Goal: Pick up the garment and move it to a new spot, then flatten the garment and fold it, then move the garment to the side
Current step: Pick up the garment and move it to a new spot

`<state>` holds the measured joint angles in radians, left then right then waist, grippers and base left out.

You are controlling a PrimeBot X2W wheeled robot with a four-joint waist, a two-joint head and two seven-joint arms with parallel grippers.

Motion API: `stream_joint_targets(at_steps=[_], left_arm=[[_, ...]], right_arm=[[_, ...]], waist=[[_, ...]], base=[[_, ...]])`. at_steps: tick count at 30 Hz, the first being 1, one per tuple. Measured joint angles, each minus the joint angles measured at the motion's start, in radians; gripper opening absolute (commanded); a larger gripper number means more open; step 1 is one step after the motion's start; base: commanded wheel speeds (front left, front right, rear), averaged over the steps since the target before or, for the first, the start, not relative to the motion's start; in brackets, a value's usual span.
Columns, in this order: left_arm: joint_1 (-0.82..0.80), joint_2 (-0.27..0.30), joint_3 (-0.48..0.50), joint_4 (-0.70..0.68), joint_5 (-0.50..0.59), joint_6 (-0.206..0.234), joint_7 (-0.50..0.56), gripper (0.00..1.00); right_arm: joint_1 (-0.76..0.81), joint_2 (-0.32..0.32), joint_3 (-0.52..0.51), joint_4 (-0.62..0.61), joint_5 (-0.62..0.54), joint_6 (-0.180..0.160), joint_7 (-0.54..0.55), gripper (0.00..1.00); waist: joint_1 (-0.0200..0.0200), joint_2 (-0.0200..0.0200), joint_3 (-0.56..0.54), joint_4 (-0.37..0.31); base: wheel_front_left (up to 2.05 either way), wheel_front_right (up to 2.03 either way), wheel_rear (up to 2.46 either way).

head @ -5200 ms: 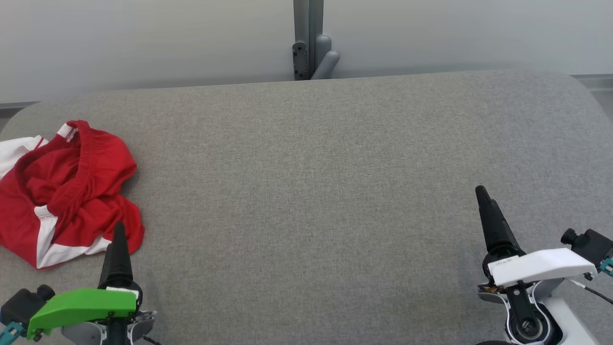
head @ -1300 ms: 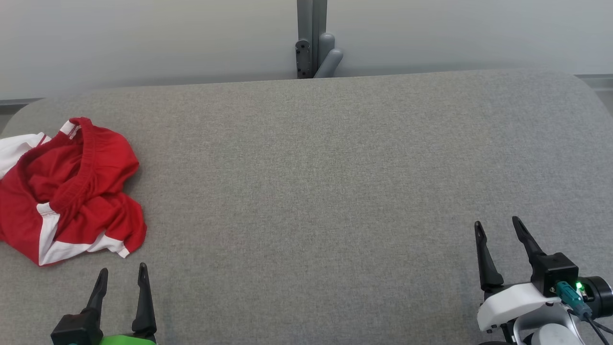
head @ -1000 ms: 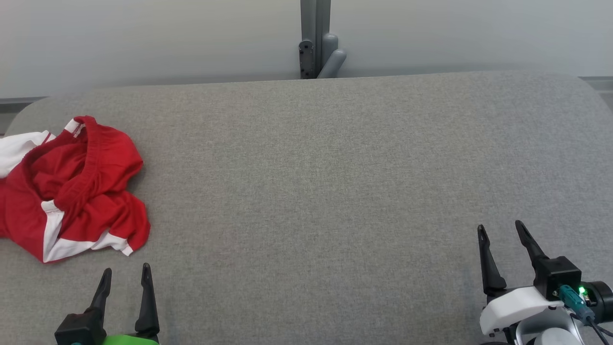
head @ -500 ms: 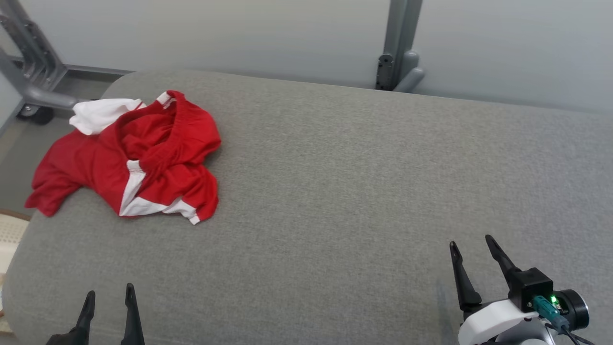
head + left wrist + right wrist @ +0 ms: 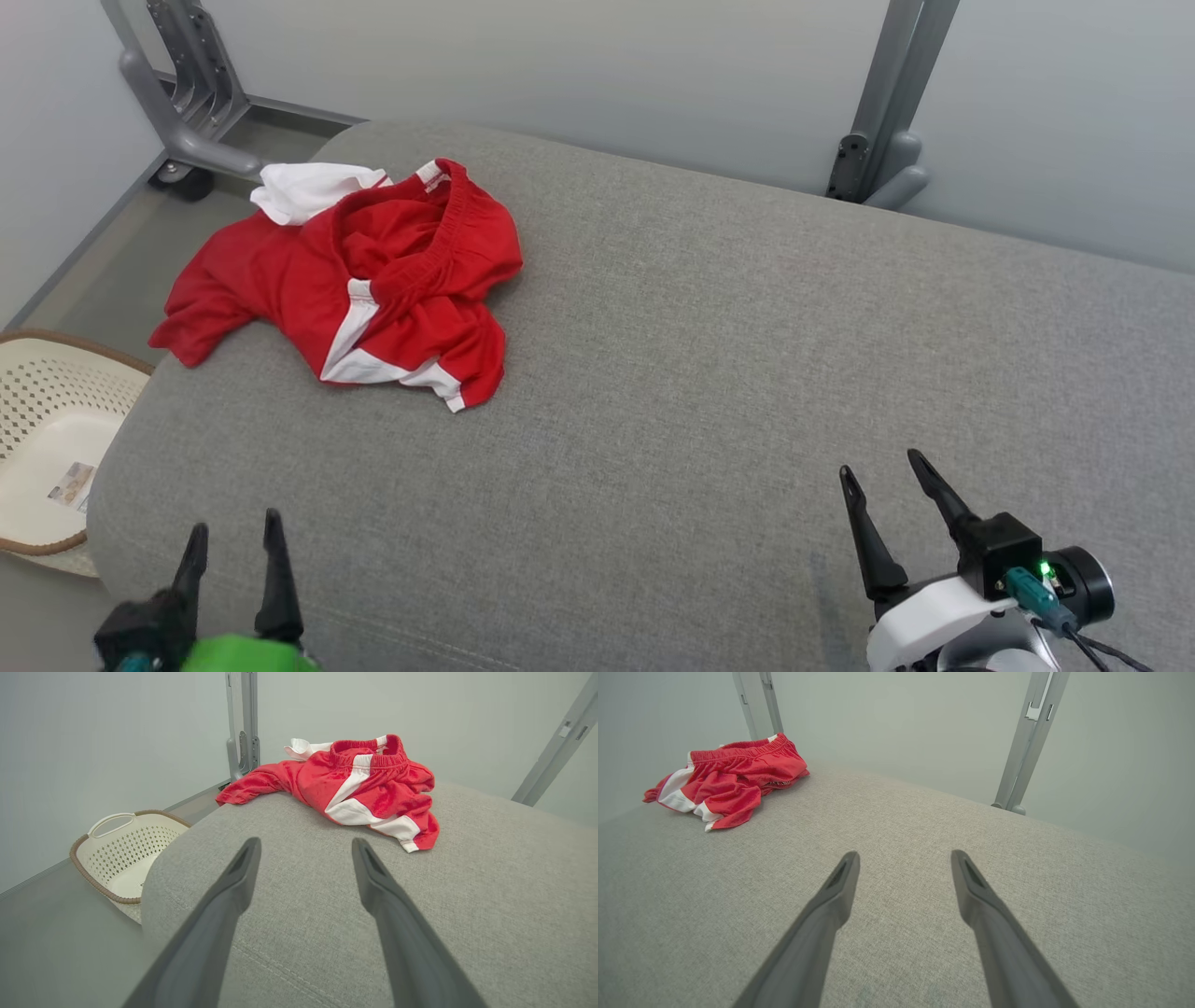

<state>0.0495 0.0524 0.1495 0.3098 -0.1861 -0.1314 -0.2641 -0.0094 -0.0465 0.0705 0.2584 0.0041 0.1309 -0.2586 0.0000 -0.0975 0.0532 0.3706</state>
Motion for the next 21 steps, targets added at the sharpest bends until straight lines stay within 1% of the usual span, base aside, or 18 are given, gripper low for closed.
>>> stream_joint_targets(at_steps=[2, 4, 5, 8, 11, 13, 17, 19, 21], left_arm=[[-0.074, 0.012, -0.039, 0.033, -0.007, 0.000, 0.000, 1.00], [-0.167, 0.040, -0.082, 0.089, -0.022, 0.000, 0.000, 1.00], [-0.278, 0.083, -0.124, 0.159, -0.034, 0.000, 0.009, 1.00], [-0.442, 0.141, -0.177, 0.264, -0.060, 0.000, 0.040, 1.00], [-0.572, 0.182, -0.225, 0.375, -0.085, 0.000, 0.074, 1.00], [-0.643, 0.197, -0.239, 0.451, -0.135, 0.000, 0.102, 1.00], [-0.735, 0.227, -0.308, 0.554, -0.195, 0.000, 0.141, 1.00], [-0.769, 0.249, -0.343, 0.585, -0.206, 0.000, 0.134, 1.00], [-0.801, 0.269, -0.359, 0.624, -0.216, 0.000, 0.114, 1.00]], right_arm=[[-0.013, 0.001, -0.007, -0.001, -0.020, 0.000, 0.000, 1.00], [-0.038, 0.001, -0.020, -0.009, -0.042, 0.000, 0.000, 1.00], [-0.070, 0.000, -0.027, -0.020, -0.069, 0.000, 0.000, 1.00], [-0.112, 0.001, -0.034, -0.032, -0.093, 0.000, -0.002, 1.00], [-0.142, 0.001, -0.042, -0.042, -0.099, 0.000, -0.002, 1.00], [-0.154, 0.000, -0.041, -0.044, -0.100, 0.000, -0.002, 1.00], [-0.182, 0.000, -0.040, -0.044, -0.102, 0.000, -0.002, 1.00], [-0.194, 0.000, -0.040, -0.045, -0.102, 0.000, -0.002, 1.00], [-0.203, 0.000, -0.040, -0.046, -0.102, 0.000, -0.002, 1.00]], waist=[[0.0000, 0.0000, 0.016, -0.003], [0.0000, 0.0000, 0.038, -0.006], [0.0000, 0.0000, 0.068, -0.010], [0.0000, 0.0002, 0.121, -0.019], [0.0000, 0.0002, 0.184, -0.034], [0.0001, 0.0002, 0.229, -0.049], [0.0001, 0.0003, 0.308, -0.082], [0.0002, 0.0003, 0.341, -0.100], [0.0002, 0.0003, 0.368, -0.119]], base=[[0.00, 0.00, 0.00], [0.00, 0.00, 0.00], [0.00, 0.00, 0.00], [0.00, 0.00, 0.00], [0.00, 0.00, 0.00], [0.00, 0.00, 0.00], [0.00, 0.00, 0.00], [0.00, 0.00, 0.00], [0.00, 0.00, 0.00]])
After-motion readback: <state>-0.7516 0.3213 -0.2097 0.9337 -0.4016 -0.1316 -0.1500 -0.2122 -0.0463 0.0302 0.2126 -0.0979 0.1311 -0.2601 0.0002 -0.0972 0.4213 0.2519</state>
